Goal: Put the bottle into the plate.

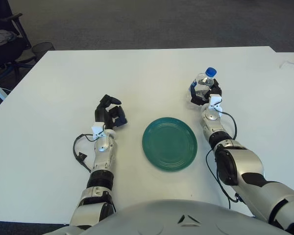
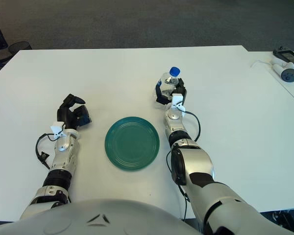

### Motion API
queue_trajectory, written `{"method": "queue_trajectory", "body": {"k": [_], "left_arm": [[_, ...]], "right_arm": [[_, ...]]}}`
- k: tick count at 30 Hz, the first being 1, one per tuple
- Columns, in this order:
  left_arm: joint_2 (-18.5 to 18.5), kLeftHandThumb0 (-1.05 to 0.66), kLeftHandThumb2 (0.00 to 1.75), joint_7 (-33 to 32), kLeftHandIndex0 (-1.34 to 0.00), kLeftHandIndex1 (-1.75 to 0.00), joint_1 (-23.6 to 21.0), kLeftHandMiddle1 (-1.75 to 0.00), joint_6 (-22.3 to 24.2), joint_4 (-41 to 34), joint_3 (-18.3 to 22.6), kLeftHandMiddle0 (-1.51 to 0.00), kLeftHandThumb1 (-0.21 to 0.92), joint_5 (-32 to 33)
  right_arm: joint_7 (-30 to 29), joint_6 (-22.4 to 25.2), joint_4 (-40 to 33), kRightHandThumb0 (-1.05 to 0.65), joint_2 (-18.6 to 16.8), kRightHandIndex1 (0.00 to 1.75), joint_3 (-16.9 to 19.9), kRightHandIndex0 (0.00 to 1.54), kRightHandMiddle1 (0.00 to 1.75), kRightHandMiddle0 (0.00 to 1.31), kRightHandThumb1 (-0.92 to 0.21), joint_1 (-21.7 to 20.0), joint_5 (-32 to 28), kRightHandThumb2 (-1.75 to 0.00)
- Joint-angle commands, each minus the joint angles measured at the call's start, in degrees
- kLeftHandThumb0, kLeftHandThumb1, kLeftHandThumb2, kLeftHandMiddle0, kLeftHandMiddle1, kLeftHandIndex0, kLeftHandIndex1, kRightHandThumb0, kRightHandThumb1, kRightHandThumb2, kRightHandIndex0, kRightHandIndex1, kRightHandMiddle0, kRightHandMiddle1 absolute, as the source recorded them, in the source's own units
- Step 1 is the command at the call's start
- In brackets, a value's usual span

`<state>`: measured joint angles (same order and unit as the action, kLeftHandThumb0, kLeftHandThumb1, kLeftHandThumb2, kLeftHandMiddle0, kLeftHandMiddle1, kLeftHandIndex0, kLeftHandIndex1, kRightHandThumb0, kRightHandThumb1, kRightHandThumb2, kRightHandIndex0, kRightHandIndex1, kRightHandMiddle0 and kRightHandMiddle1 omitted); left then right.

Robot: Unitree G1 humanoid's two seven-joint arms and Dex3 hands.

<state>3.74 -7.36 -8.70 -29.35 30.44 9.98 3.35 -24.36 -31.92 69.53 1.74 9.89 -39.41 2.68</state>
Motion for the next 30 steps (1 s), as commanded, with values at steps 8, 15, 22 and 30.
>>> {"method": "queue_trajectory", "body": {"k": [8, 15, 22, 30], "left_arm": [[-0.06, -0.53, 1.5, -1.32, -0.73, -1.75, -0.79, -1.75, -0.2, 0.47, 0.08, -1.27, 0.17, -0.6], [0.06, -0.54, 1.52, -0.64, -0.74, -1.75, -0.66, -1.75, 0.48, -0.07, 0.08, -1.29, 0.15, 0.27], [0.11, -0.53, 1.5, -0.64, -0.73, -1.75, -0.66, -1.75, 0.02, 0.0, -0.12, -1.27, 0.17, 0.13], [0.26, -0.53, 1.49, -0.06, -0.73, -1.75, -0.53, -1.75, 0.53, -0.29, -0.27, -1.27, 0.17, 0.58]], "right_arm": [[-1.62, -2.62, -10.33, -0.06, 0.23, 1.75, -1.23, 1.33, 1.75, 1.1, -0.25, 0.99, 1.74, -1.39], [-3.6, -0.94, -27.26, -0.06, -0.84, 1.75, -5.66, 1.35, 1.75, 1.12, -0.21, 7.51, 7.84, -1.42], [0.4, 4.68, -52.92, -0.07, -2.04, 1.75, -11.32, 1.33, 1.75, 1.1, -0.2, 18.22, 13.75, -1.43], [7.04, 9.29, -68.73, -0.07, -1.73, 1.75, -17.45, 1.29, 1.75, 1.09, -0.2, 25.92, 17.54, -1.43]]}}
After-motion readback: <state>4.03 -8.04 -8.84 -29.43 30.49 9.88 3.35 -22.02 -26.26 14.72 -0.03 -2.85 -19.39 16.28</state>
